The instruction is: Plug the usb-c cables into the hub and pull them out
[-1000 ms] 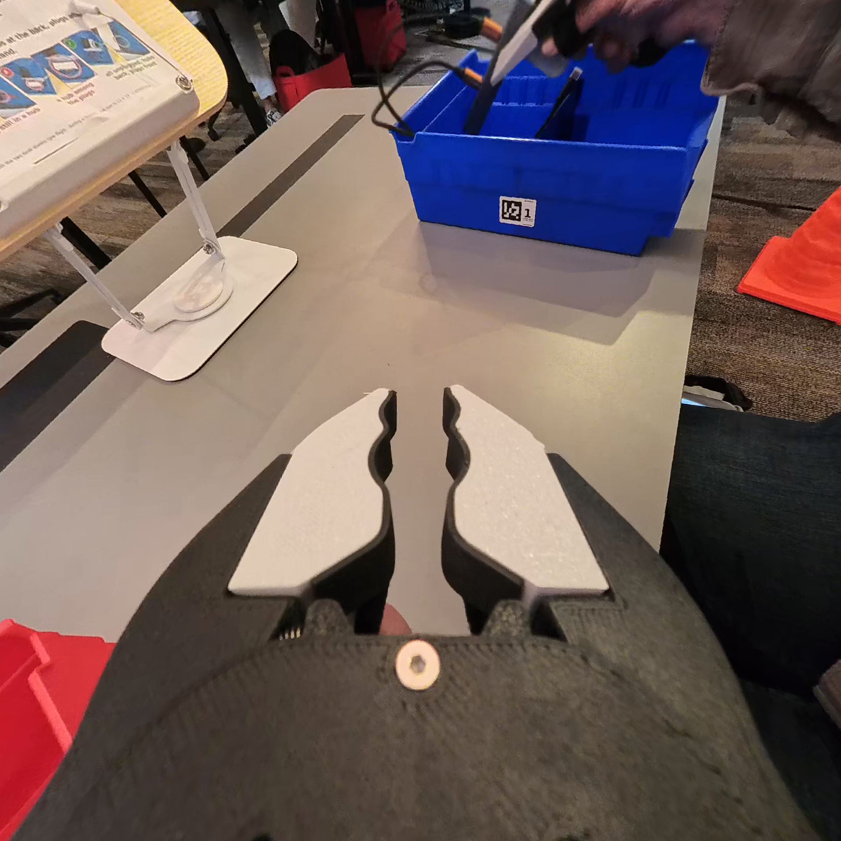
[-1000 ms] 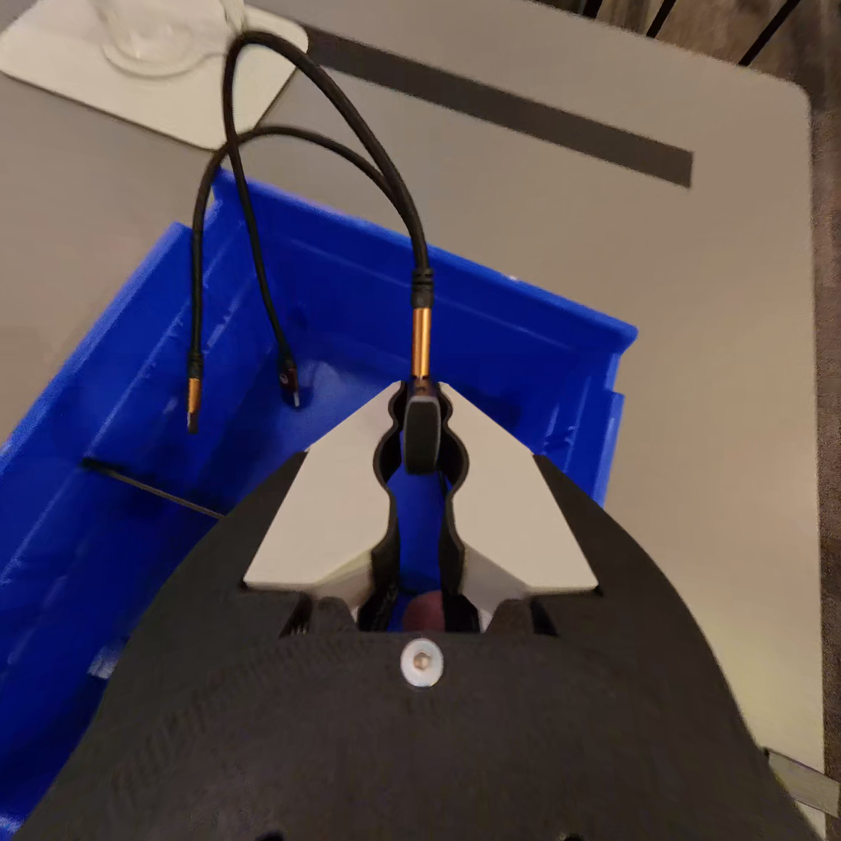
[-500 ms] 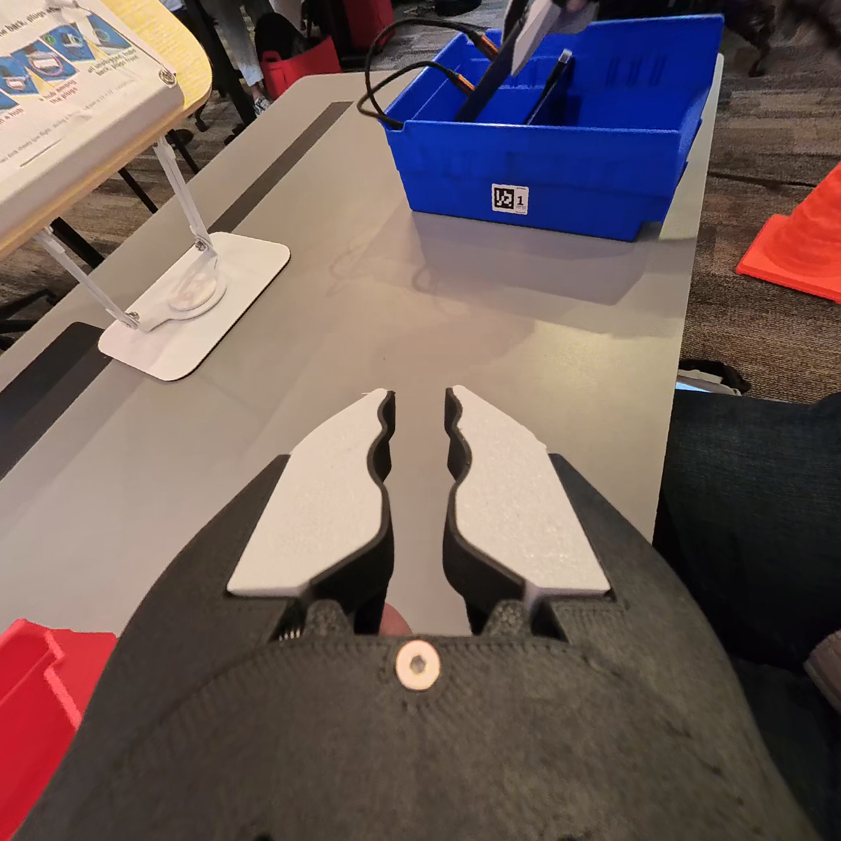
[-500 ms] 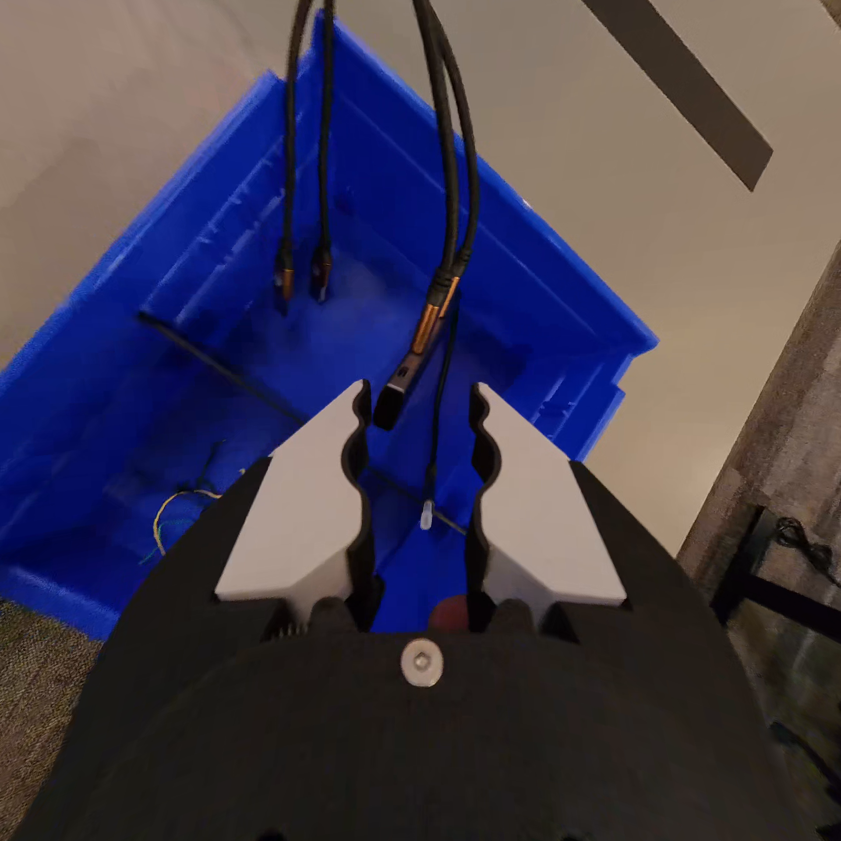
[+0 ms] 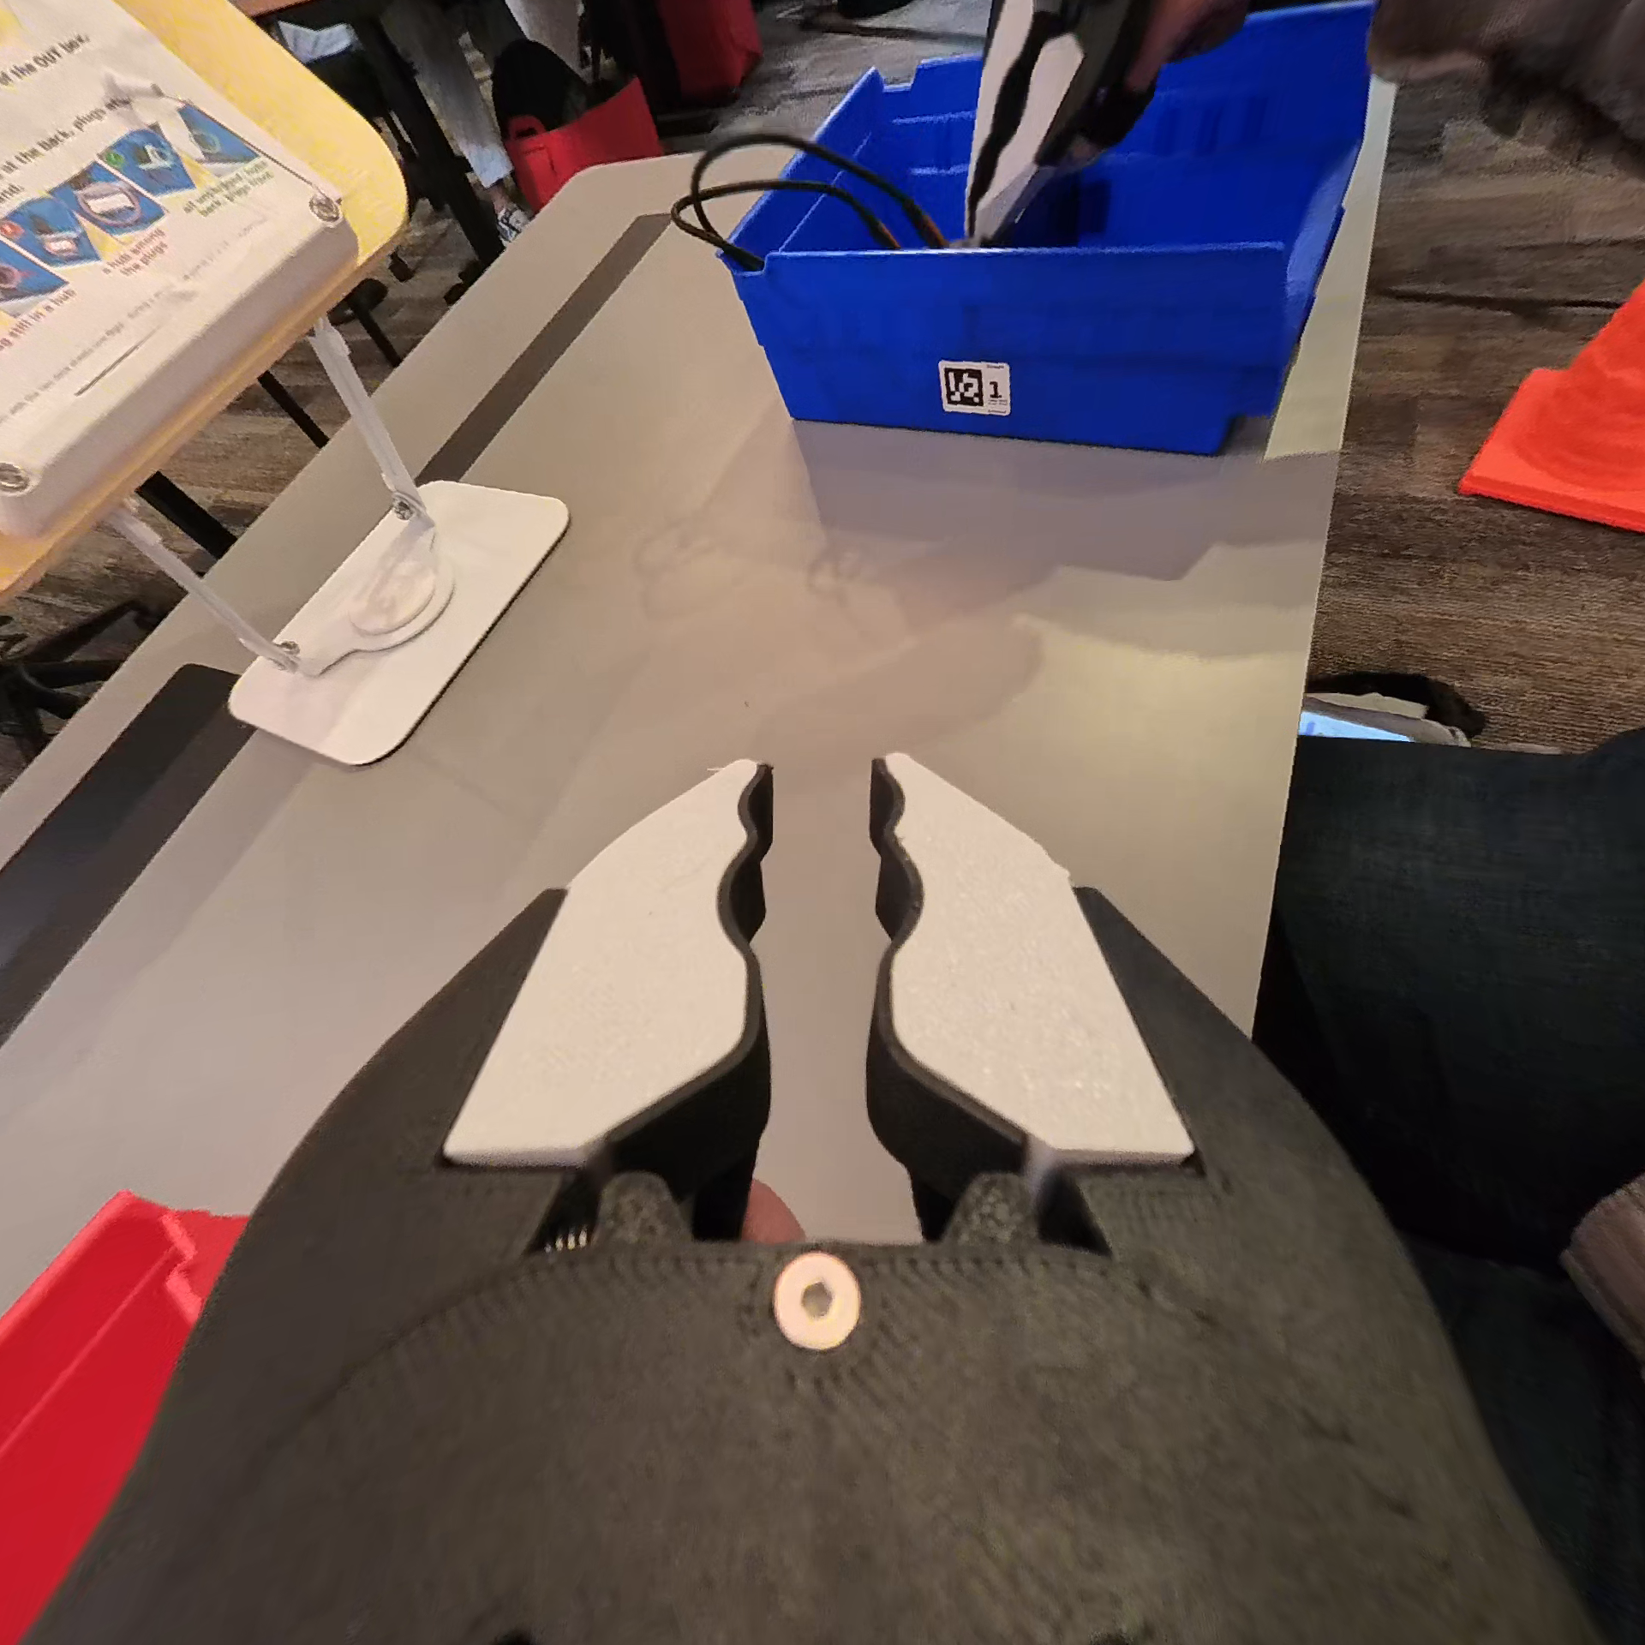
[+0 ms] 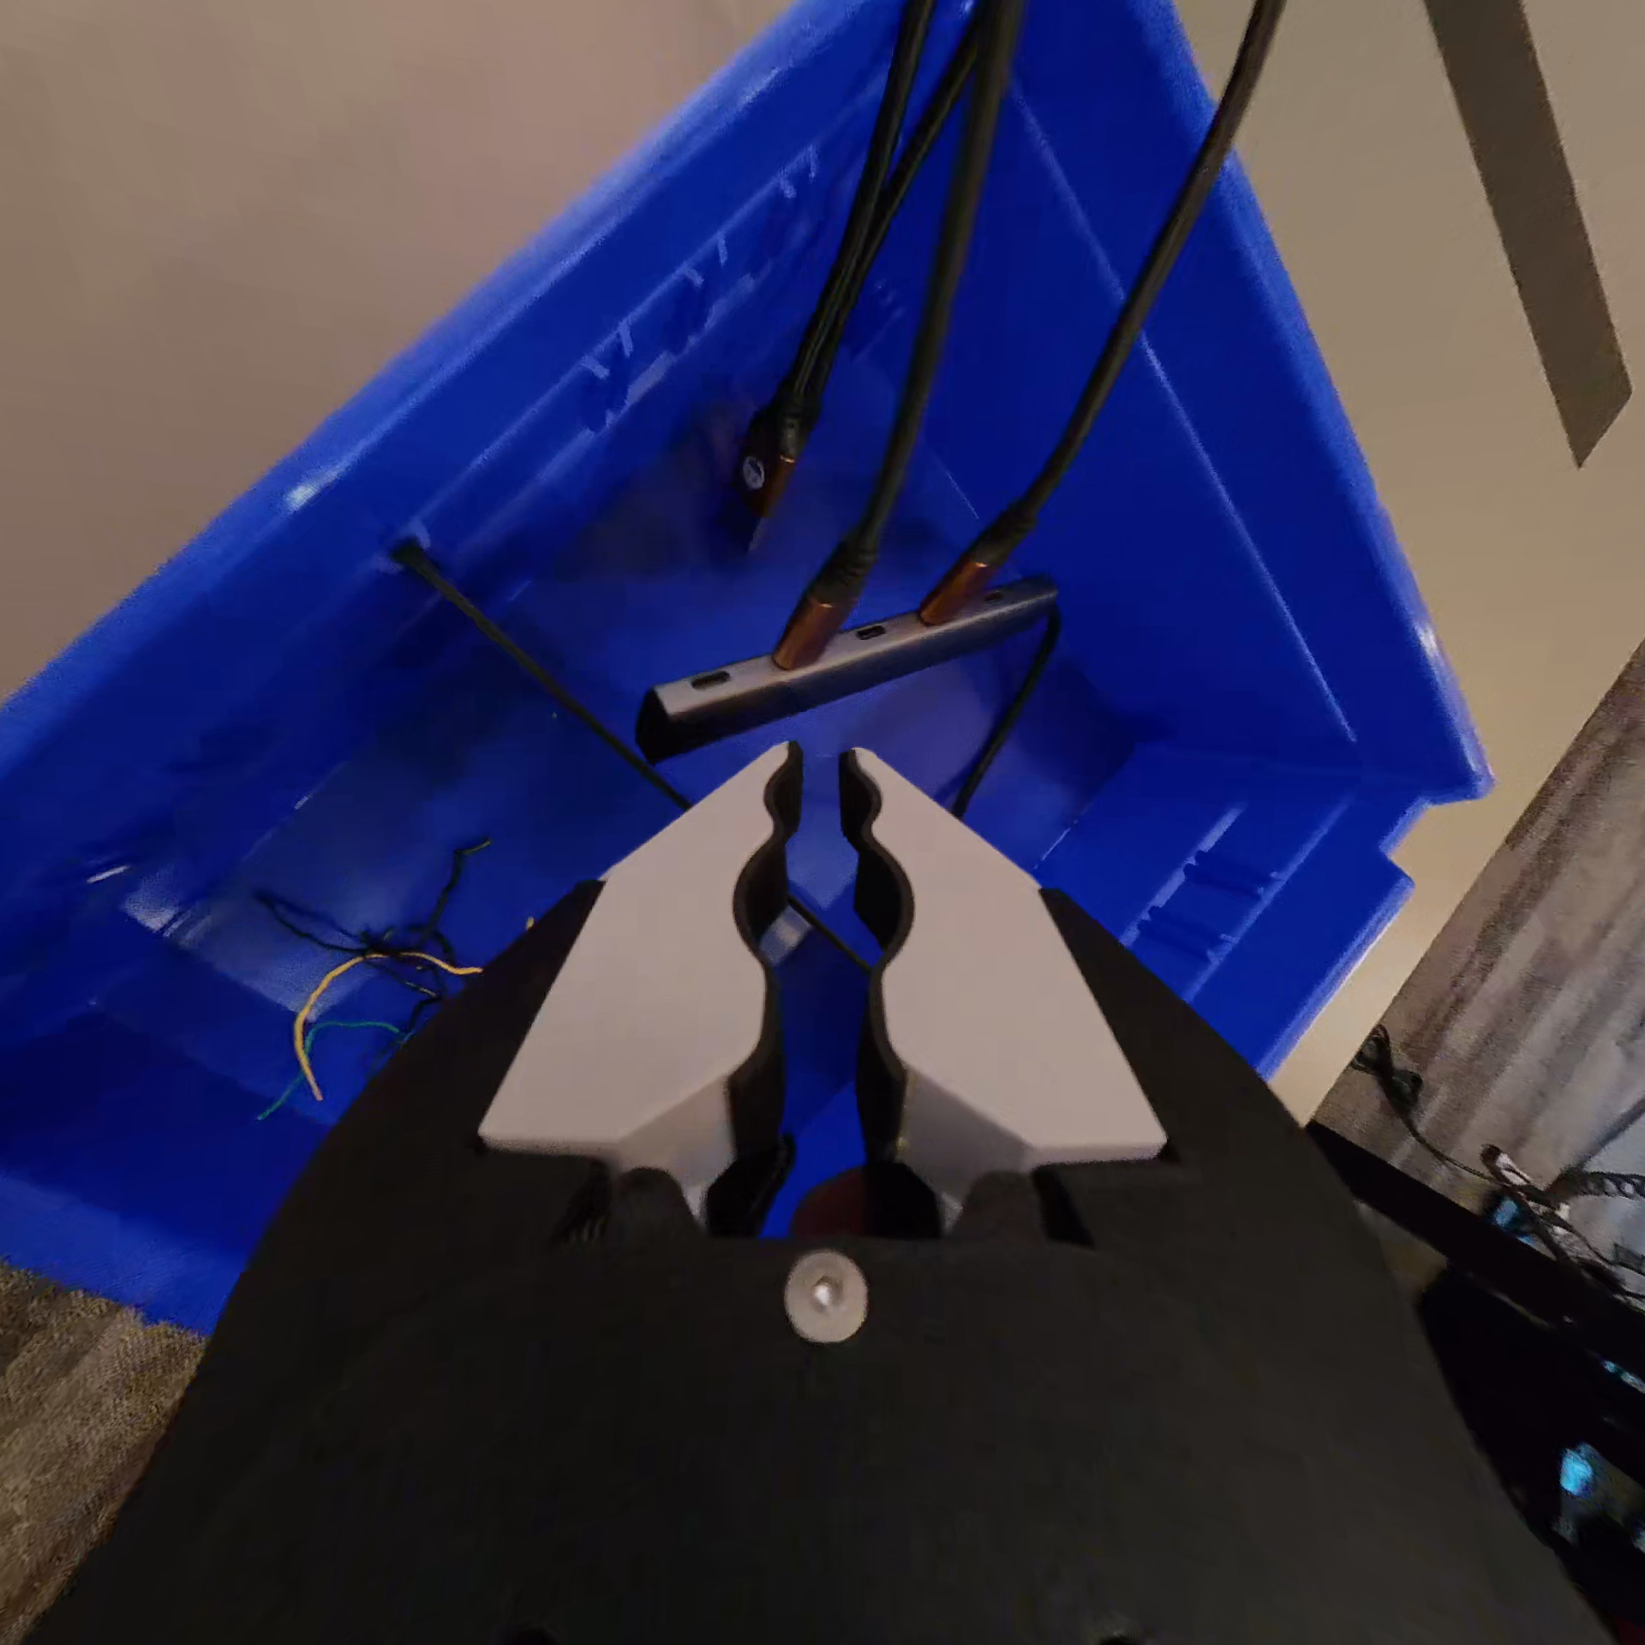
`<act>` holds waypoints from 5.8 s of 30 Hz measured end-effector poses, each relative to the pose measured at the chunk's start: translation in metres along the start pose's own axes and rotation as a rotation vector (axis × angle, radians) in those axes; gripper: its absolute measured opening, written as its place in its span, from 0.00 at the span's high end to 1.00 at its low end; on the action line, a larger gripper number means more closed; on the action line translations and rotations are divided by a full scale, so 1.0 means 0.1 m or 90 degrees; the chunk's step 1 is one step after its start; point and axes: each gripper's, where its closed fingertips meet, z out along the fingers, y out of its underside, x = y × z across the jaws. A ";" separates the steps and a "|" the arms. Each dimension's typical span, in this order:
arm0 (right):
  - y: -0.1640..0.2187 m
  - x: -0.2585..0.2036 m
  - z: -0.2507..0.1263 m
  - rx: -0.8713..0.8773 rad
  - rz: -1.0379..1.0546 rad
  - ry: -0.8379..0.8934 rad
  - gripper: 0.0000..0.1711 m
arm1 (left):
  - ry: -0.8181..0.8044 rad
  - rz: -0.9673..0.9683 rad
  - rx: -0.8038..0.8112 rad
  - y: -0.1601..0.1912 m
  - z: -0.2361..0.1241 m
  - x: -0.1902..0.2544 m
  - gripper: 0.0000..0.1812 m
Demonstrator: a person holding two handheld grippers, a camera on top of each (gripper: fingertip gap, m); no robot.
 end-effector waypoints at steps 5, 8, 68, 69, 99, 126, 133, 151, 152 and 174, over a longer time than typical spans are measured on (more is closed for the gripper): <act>-0.05 0.22 -0.32 0.051 0.036 0.062 0.95 | -0.043 0.009 -0.006 0.01 -0.23 -0.11 0.88; -0.16 0.17 -0.53 0.110 0.046 0.051 0.95 | -0.091 0.011 -0.010 0.02 -0.44 -0.28 0.88; -0.79 -1.28 -0.89 0.299 -0.113 -0.070 0.93 | 0.059 0.188 -0.619 2.61 -0.52 -1.89 0.93; -0.81 -1.29 -0.88 0.299 -0.115 -0.070 0.93 | 0.068 0.183 -0.623 2.61 -0.52 -1.89 0.94; -1.23 -1.75 -0.97 0.329 -0.196 -0.092 0.93 | -0.112 0.155 -0.437 1.92 -1.22 -2.02 0.98; -1.52 -2.28 -0.94 0.369 -0.243 -0.142 0.92 | -0.403 0.232 -0.340 1.29 -1.25 -2.41 0.99; -1.66 -2.49 -1.00 0.397 -0.261 -0.149 0.90 | -0.430 0.162 -0.214 0.68 -1.41 -2.27 0.99; -2.30 -2.64 -1.44 0.584 -0.083 -0.201 0.78 | -0.304 0.249 -0.045 -0.51 -0.21 -1.01 0.99; -2.34 -2.62 -1.43 0.600 -0.057 -0.213 0.78 | -0.294 0.253 -0.039 -0.51 -0.12 -0.93 0.99; -2.44 -2.49 -1.19 0.647 0.037 -0.262 1.00 | -0.186 0.310 -0.011 -0.26 0.33 -0.34 0.98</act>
